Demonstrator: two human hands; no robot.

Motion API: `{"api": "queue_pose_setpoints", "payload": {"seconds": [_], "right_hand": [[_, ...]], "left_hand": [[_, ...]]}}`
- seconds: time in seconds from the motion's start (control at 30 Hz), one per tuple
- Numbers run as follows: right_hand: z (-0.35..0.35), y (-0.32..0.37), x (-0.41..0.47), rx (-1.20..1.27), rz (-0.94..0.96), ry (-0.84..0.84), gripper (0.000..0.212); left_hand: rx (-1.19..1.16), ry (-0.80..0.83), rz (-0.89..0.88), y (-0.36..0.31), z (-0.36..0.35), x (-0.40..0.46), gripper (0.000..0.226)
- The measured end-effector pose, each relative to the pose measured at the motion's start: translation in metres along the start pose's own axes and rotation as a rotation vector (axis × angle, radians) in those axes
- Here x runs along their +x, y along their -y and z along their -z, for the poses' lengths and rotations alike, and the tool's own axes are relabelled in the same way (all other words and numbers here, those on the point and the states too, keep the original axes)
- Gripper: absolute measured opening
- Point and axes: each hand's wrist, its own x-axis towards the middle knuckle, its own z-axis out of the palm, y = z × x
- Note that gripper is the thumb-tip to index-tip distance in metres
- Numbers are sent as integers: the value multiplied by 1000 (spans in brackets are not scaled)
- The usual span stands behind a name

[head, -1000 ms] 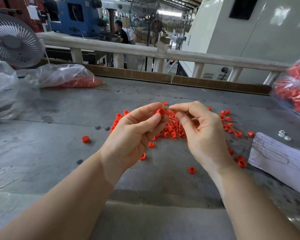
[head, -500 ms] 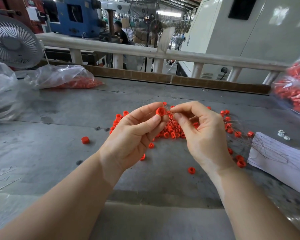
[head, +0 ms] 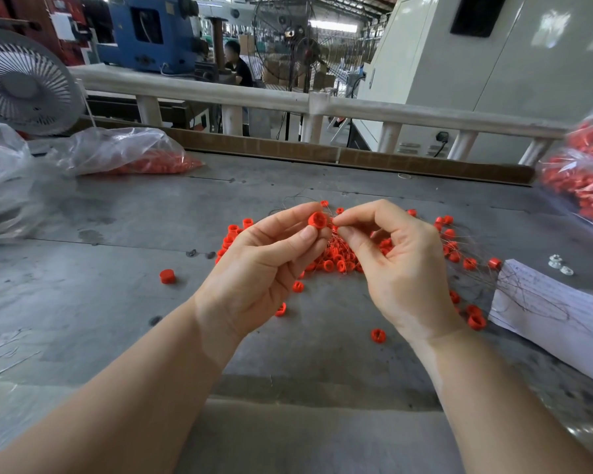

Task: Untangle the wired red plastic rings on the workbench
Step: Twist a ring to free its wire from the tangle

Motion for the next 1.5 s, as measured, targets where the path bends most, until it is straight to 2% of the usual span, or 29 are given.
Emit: {"api": "queue_pose_setpoints", "payload": {"seconds": [0.33,0.53,1.5], "right_hand": [[0,2,1,35,-22,-11,11],[-2,3,0,74,-57,28,12],[-2,5,1,49,-42,49,11]], "left_hand": [[-49,-40,54,-1,1,1,25],[-2,-26,52,-1,1,0,24],[-49,-73,63,-4,-1,-1,20]]}}
